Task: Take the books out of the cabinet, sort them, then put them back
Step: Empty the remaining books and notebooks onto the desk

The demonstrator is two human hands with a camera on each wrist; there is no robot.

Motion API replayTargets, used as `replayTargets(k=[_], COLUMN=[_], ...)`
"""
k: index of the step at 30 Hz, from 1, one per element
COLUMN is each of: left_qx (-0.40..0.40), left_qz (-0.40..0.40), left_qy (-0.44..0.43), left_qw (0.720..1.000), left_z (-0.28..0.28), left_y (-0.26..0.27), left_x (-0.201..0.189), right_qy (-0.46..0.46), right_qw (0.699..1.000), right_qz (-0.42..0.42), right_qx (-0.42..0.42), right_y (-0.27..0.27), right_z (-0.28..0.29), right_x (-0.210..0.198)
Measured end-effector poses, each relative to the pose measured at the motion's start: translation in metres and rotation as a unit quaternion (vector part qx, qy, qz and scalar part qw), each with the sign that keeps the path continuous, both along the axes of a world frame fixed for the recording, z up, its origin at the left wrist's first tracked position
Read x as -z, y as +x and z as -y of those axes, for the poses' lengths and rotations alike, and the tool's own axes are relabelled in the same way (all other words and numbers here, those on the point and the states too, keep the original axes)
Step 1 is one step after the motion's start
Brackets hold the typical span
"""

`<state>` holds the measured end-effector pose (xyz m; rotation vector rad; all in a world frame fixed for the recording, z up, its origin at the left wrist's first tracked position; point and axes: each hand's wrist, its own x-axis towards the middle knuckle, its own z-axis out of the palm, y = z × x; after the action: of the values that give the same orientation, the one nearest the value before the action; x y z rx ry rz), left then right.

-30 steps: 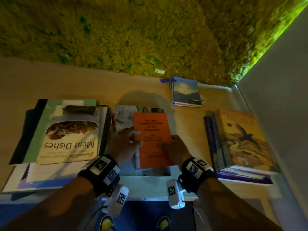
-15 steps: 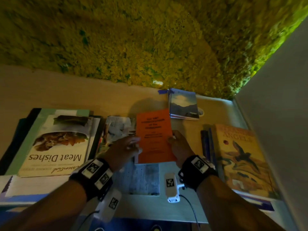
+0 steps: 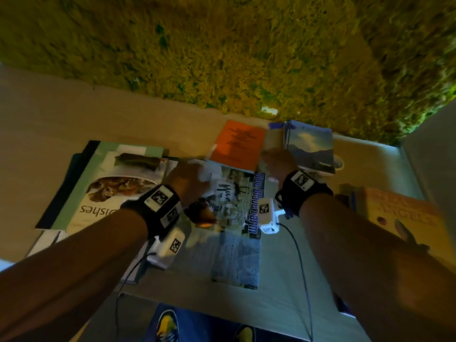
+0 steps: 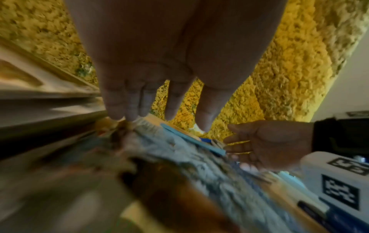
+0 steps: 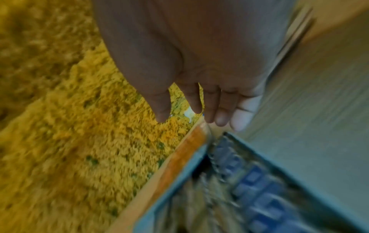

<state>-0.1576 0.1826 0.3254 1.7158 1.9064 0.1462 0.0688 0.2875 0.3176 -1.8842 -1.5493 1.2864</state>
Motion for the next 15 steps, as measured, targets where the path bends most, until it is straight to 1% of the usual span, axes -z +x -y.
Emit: replayTargets(k=[1, 2, 3, 5, 7, 10, 11, 13, 15], left_qx=[0.006, 0.012, 0.019, 0.009, -0.013, -0.046, -0.052, -0.036, -0.023], left_qz=[-0.020, -0.020, -0.013, 0.015, 0.055, 0.109, 0.124, 0.127, 0.121], left_qy=[-0.018, -0.036, -0.051, -0.054, -0.035, 0.014, 0.031, 0.037, 0.029], left_qw=[1.000, 0.999, 0.998, 0.998, 0.998, 0.993, 0.990, 0.991, 0.992], left_z=[0.008, 0.015, 0.020, 0.020, 0.016, 0.023, 0.029, 0.041, 0.046], left_y=[0.001, 0.002, 0.005, 0.009, 0.014, 0.024, 0.029, 0.038, 0.045], left_x=[0.010, 0.018, 0.021, 0.017, 0.007, 0.006, 0.009, 0.018, 0.026], right_qy=[0.021, 0.008, -0.027, -0.099, -0.094, -0.070, -0.069, -0.085, -0.102], right_qw=[0.998, 0.997, 0.996, 0.989, 0.986, 0.991, 0.993, 0.995, 0.994], right_qz=[0.044, 0.056, 0.055, 0.062, 0.073, 0.066, 0.060, 0.017, -0.040], right_qx=[-0.030, -0.050, -0.061, -0.090, -0.117, -0.090, -0.076, -0.050, -0.003], right_y=[0.004, 0.007, 0.012, 0.020, 0.029, 0.046, 0.051, 0.057, 0.067], right_z=[0.010, 0.023, 0.039, 0.068, 0.090, 0.111, 0.118, 0.129, 0.138], right_x=[0.005, 0.011, 0.017, 0.028, 0.037, 0.047, 0.044, 0.035, 0.028])
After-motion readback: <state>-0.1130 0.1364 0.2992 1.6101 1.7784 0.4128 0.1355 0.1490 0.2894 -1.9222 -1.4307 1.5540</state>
